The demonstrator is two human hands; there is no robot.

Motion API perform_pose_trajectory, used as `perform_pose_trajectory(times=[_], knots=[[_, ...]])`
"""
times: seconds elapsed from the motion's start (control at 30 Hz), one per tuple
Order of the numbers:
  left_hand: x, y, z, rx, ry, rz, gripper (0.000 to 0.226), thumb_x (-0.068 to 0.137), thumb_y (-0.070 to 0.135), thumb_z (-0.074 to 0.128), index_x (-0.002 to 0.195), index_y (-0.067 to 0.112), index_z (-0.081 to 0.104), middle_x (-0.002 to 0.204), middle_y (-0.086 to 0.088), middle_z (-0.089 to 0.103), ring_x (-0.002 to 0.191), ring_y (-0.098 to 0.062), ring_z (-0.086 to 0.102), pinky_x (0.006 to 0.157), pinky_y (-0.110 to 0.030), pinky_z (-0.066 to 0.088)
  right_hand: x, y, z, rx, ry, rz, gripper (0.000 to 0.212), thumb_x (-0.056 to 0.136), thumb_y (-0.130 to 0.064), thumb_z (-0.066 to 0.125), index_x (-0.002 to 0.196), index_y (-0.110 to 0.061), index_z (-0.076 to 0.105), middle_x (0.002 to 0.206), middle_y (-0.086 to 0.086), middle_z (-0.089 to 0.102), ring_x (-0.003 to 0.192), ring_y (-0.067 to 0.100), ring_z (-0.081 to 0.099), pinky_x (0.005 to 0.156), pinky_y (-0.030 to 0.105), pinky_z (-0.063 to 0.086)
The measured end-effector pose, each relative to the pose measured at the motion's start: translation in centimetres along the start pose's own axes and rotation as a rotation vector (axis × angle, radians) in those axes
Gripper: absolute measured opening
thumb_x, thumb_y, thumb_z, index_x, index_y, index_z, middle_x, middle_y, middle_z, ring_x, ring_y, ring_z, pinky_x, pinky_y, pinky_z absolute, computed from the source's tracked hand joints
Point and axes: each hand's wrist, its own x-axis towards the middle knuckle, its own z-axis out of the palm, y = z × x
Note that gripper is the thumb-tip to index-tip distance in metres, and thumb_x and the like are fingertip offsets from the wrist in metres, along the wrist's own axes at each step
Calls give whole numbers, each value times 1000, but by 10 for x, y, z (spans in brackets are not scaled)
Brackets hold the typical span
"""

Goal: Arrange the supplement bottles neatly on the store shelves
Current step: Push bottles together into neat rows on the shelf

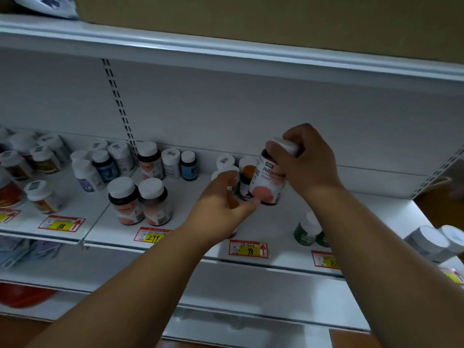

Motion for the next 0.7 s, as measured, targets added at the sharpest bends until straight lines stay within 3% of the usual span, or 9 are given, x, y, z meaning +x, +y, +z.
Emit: perform_pose_trajectory(times=[0.07, 0.13, 0.23, 0.33, 0.43, 0.53, 0.63, 0.7], knots=[[3, 6, 4, -94, -79, 14, 43, 79, 51, 71, 114, 52, 46, 102, 23, 64, 89, 9, 61, 68, -9, 48, 0, -11, -3, 72, -35, 26, 25, 74, -50, 70, 86, -32, 57, 80, -18, 60, 69, -14, 56, 51, 2, 39], [1, 7, 9, -192, -102, 40, 44, 77, 52, 70, 117, 40, 55, 104, 18, 69, 94, 3, 64, 76, -15, 51, -2, -17, -3, 132, -72, 73, 29, 72, -56, 66, 86, -32, 59, 83, -16, 64, 69, -8, 59, 52, 8, 42], [-7, 1, 14, -316, -80, 27, 51, 74, 53, 68, 118, 30, 58, 107, 11, 70, 99, -7, 67, 87, -31, 54, -7, -18, -1, 159, -197, 125, 41, 64, -69, 58, 88, -36, 59, 88, -13, 68, 72, -2, 65, 64, 24, 54], [-19, -12, 7, -357, -28, -5, 46, 75, 50, 68, 116, 29, 60, 107, 6, 71, 100, -13, 67, 87, -37, 54, -10, -16, 4, 239, -412, 164, 40, 62, -67, 60, 92, -39, 58, 95, -7, 70, 83, 10, 69, 73, 41, 60], [-39, -24, -6, -182, 32, -25, 40, 76, 55, 63, 114, 43, 56, 101, 18, 69, 90, -1, 66, 72, -18, 51, -16, -20, 17, 228, -551, 149, 42, 58, -64, 65, 92, -43, 57, 98, -9, 69, 84, 8, 69, 72, 38, 60], [-49, -35, -17, 44, 136, 31, 39, 79, 59, 59, 115, 43, 53, 101, 22, 65, 92, 5, 60, 69, -10, 44, -29, -28, 39, 131, -514, 60, 48, 56, -68, 63, 99, -48, 54, 99, -21, 65, 82, -6, 63, 68, 22, 53], [-53, -56, -34, 259, 161, 98, 53, 82, 59, 58, 126, 32, 48, 113, 18, 60, 101, 4, 54, 80, -13, 43, -49, -37, 68, -23, -424, -69, 52, 69, -59, 66, 117, -43, 53, 108, -18, 60, 91, 2, 57, 76, 23, 47], [-54, -71, -53, 397, 215, 67, 69, 81, 63, 55, 136, 23, 43, 123, 5, 57, 111, -9, 52, 88, -27, 45, -59, -42, 87, -79, -409, -88, 54, 77, -49, 69, 126, -32, 53, 109, -12, 55, 95, 6, 51, 82, 23, 43]])
